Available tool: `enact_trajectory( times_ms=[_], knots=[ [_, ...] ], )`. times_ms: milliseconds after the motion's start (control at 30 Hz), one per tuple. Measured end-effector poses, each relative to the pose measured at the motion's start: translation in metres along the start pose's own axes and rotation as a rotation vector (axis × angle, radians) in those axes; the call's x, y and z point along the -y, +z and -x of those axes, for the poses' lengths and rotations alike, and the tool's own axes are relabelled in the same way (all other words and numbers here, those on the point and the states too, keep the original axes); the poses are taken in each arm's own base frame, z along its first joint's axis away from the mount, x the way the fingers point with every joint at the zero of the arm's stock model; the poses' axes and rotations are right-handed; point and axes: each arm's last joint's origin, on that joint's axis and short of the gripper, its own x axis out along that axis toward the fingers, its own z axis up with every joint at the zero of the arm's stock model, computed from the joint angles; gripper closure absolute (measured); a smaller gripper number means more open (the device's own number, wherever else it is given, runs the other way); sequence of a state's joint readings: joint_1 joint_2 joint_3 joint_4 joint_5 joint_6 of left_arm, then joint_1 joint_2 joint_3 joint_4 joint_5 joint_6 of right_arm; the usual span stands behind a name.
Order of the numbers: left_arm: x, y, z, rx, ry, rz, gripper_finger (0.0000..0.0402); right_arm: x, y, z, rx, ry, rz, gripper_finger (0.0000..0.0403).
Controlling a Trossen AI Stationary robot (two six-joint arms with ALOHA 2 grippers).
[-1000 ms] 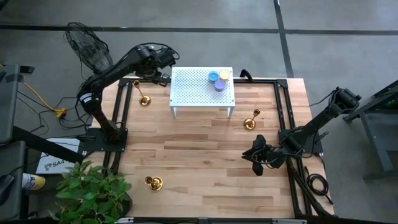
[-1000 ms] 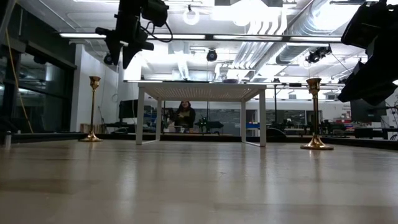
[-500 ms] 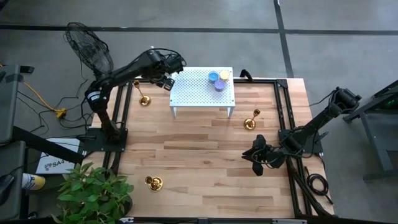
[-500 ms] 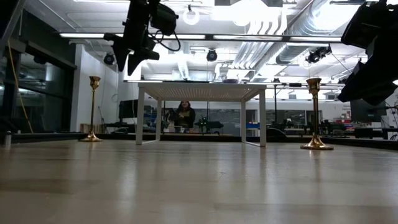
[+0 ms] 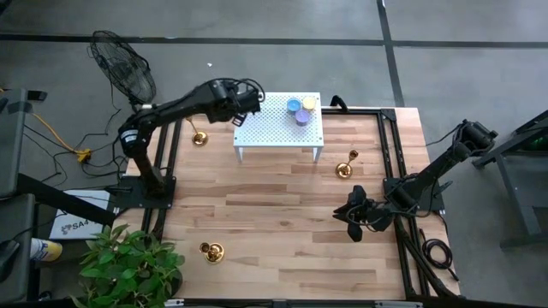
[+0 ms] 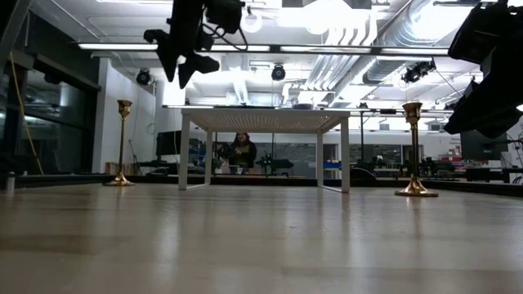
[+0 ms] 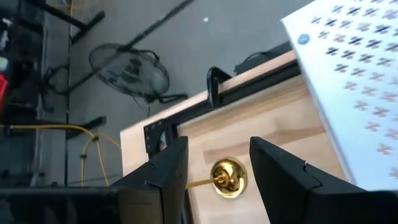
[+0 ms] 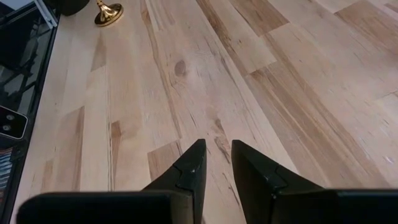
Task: Pick & Place candle stick holders
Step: Put the top left candle holder on the shelf
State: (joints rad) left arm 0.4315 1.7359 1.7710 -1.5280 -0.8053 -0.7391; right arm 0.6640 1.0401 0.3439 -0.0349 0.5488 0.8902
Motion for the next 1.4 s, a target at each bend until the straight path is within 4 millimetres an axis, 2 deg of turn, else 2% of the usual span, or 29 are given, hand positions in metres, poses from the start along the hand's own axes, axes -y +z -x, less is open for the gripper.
enact_trajectory(
  times_ms=[500, 700, 833, 1100, 1200, 1400],
  knots=[
    [0.029, -0.016, 0.037, 0.212, -0.048, 0.058, 0.0236, 0.0, 0.0, 0.0, -0.002, 0.0, 0.0, 0.0332],
    [0.049, -0.042, 0.031, 0.26, -0.044, 0.045, 0.0236, 0.0, 0.0, 0.0, -0.005, 0.0, 0.001, 0.0332],
    [0.055, -0.064, 0.023, 0.3, -0.027, 0.07, 0.0236, 0.0, -0.001, 0.0, -0.005, -0.005, -0.001, 0.0332],
    [0.027, -0.103, 0.013, 0.362, -0.029, 0.266, 0.0236, 0.0, -0.002, 0.001, 0.009, -0.019, 0.004, 0.0332],
    [0.015, -0.116, 0.01, 0.381, -0.076, 0.332, 0.0236, 0.0, -0.002, 0.001, 0.012, -0.021, 0.004, 0.0332],
    [0.006, -0.142, 0.001, 0.427, -0.188, 0.469, 0.0236, 0.0, -0.001, 0.001, 0.015, -0.021, 0.003, 0.0332]
  ],
)
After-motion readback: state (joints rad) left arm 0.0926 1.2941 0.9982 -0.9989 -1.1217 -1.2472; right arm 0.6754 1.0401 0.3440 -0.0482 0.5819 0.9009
